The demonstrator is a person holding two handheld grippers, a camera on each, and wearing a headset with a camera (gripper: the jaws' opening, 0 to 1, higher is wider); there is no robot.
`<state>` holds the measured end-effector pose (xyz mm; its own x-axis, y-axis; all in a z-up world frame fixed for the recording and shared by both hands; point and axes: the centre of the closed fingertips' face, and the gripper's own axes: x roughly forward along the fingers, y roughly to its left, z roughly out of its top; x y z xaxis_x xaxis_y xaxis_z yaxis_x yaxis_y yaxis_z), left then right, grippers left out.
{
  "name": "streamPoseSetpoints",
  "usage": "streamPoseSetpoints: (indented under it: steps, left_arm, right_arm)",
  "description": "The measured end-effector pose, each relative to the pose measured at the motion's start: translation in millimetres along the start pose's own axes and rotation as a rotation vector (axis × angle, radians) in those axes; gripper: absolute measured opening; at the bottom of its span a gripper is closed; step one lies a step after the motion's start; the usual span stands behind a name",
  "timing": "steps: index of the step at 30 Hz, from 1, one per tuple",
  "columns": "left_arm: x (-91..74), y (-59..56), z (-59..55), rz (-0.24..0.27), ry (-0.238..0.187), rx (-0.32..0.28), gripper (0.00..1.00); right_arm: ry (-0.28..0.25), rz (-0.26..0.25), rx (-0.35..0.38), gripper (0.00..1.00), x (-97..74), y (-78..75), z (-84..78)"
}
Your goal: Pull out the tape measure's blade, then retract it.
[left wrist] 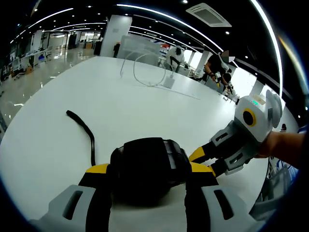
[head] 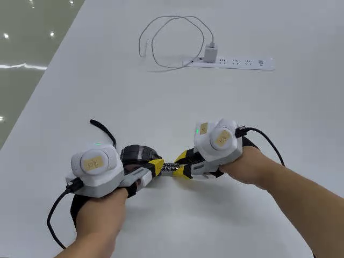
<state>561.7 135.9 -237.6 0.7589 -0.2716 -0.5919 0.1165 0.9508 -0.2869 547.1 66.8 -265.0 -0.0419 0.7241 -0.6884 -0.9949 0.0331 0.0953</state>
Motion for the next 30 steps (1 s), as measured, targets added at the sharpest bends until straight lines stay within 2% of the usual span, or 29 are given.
streamPoseSetpoints:
  steps: [30]
  left_arm:
    - [1.0,-0.1,0.7,-0.002,0.0,-0.007,0.57]
  right_arm:
    - [-0.03,0.009,0.009,0.1,13.4,1.7,13.9]
